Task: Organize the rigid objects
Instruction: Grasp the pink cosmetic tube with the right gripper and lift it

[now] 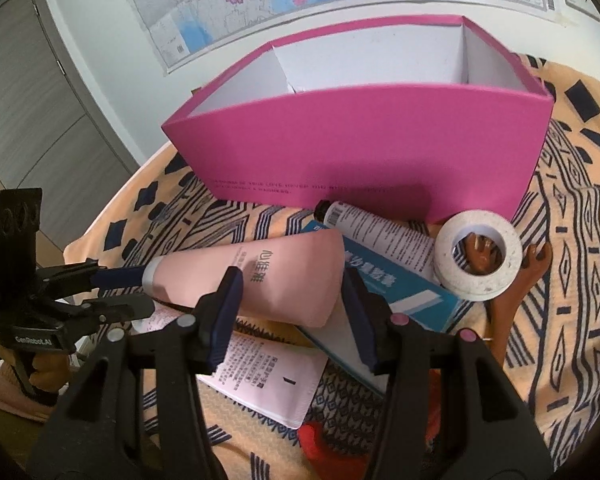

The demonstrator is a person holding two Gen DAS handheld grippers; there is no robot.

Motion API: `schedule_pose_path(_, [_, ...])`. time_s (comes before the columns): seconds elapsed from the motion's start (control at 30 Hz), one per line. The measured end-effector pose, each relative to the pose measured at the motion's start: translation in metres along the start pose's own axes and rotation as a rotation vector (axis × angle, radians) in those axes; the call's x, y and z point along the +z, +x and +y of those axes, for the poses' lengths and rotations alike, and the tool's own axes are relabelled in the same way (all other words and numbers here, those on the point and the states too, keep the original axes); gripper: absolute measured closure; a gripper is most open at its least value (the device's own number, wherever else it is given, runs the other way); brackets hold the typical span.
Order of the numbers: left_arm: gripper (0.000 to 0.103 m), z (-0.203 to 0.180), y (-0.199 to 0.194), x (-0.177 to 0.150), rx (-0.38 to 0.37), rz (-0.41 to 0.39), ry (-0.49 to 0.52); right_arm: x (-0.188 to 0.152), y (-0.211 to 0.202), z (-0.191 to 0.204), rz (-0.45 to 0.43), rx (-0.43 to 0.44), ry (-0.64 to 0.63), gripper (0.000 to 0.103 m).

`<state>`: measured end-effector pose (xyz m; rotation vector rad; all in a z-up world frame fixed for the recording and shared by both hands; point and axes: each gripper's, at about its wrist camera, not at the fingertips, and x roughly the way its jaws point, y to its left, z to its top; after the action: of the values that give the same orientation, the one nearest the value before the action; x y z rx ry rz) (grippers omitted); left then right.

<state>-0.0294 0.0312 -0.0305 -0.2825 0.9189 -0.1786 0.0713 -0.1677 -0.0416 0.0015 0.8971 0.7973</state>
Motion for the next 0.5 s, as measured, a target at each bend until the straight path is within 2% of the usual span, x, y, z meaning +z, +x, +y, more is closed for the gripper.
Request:
schedule_pose_path(0.27, [0.046,-0.008,-0.008,0.014,0.004,-0.051,0.017,0.008,-0.017,0.0,-0.04,-0.018,-0.002,0.049])
schedule_pose_path(0.5, [0.046,-0.021,-0.026,0.038,0.015,-0.128,0.065,0.027,-0.041,0.005,-0.107,-0.03,-0.032,0.049])
